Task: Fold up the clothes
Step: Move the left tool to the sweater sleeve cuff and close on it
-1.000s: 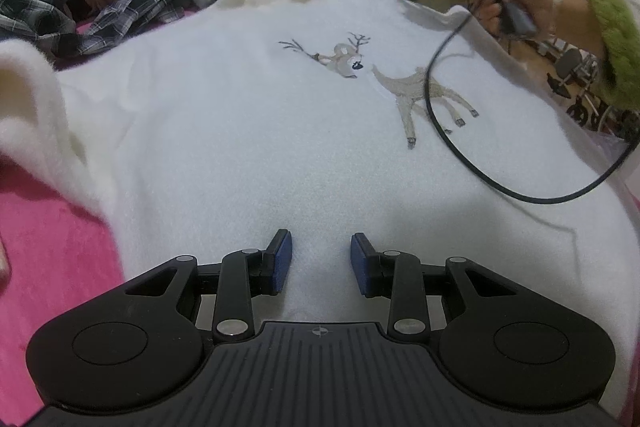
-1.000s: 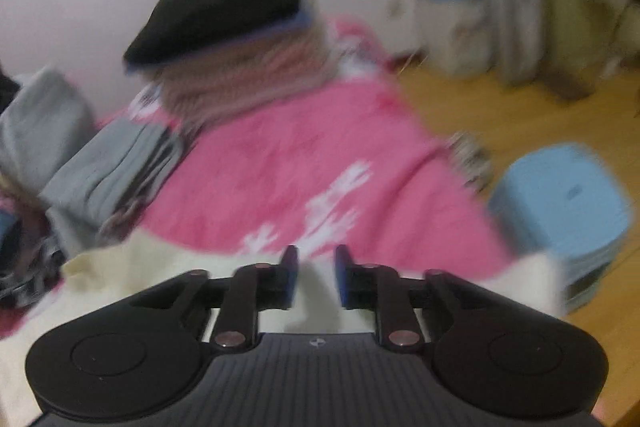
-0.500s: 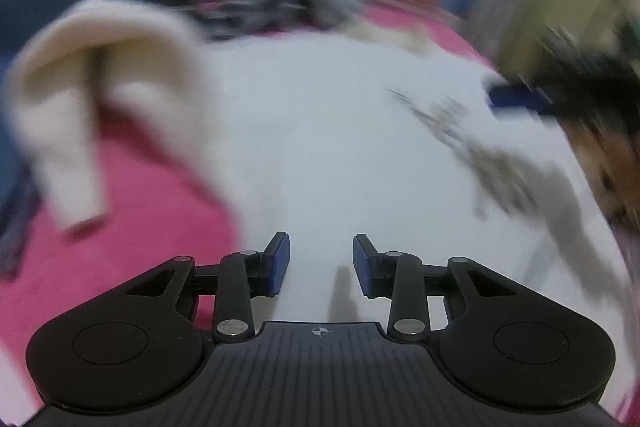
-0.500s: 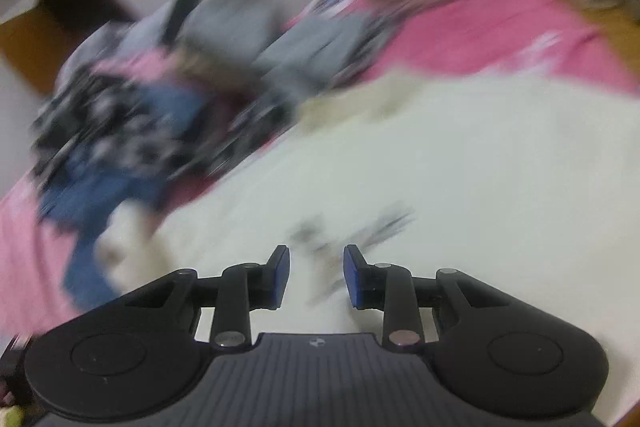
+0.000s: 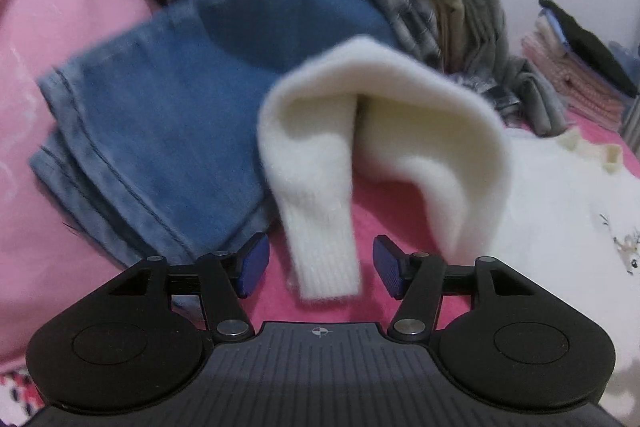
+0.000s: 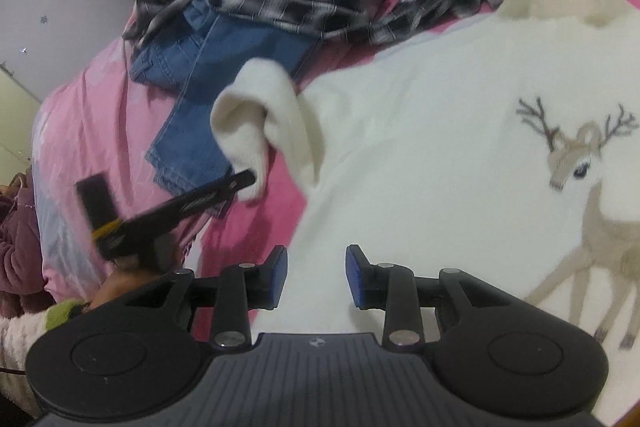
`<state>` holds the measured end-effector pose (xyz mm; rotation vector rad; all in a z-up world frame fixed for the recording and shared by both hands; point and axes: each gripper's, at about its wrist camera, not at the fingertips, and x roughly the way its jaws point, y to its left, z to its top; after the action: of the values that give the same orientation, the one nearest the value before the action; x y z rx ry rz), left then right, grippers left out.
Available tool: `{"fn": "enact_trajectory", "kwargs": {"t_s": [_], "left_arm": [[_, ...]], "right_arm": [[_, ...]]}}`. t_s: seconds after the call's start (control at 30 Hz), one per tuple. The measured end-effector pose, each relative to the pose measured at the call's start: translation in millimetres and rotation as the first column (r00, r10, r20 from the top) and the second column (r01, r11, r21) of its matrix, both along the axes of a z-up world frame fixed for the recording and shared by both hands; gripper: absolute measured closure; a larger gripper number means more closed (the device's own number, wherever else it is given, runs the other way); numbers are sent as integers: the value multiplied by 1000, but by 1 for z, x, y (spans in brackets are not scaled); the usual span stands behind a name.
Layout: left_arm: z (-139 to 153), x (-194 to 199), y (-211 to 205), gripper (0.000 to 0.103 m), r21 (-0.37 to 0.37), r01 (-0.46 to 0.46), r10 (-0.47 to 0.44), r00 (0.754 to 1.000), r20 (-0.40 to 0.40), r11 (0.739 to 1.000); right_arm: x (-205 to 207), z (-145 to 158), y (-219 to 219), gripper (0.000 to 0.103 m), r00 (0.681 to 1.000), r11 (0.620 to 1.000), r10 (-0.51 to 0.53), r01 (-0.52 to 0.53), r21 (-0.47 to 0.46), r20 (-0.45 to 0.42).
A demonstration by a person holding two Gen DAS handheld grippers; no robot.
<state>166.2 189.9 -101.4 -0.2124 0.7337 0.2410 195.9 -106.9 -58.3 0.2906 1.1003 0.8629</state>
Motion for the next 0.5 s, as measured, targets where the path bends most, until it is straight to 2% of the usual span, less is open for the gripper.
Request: {"fn": "enact_trajectory", "kwargs": {"t_s": [0.03,0.1,0.17,0.23,0.37,0.43,0.5], "left_arm": [[-5,3,1,48,-12,-7,7,1000,-9,1000],[-13,5,3,59,-16,-33,32,999,-22,999],[-17,3,4,77,-11,-45,45,999,-1,999],[-11,-1,1,87,16,-41,41,999,21,999],[12,-15,3,90,40,-37,33,995,97,999],[31,-26,-4,91,107,0,-19,984,177,994],[47,-39,-17,91,202,53,-104,963,250,978]], "right_arm": [[-2,-1,-1,68,1000,1000,-2,2,-5,-7],[-5,-3,-2,68,1000,1000,-8,7,-14,-25],[-6,-5,-2,68,999,1000,-13,12,-25,-42],[-8,-7,-1,68,999,999,-19,17,-37,-48],[-10,-6,3,68,999,999,-16,15,-38,-40],[-10,-4,5,67,999,999,-14,13,-37,-33],[-10,-2,7,67,1000,999,-15,14,-38,-23]]}}
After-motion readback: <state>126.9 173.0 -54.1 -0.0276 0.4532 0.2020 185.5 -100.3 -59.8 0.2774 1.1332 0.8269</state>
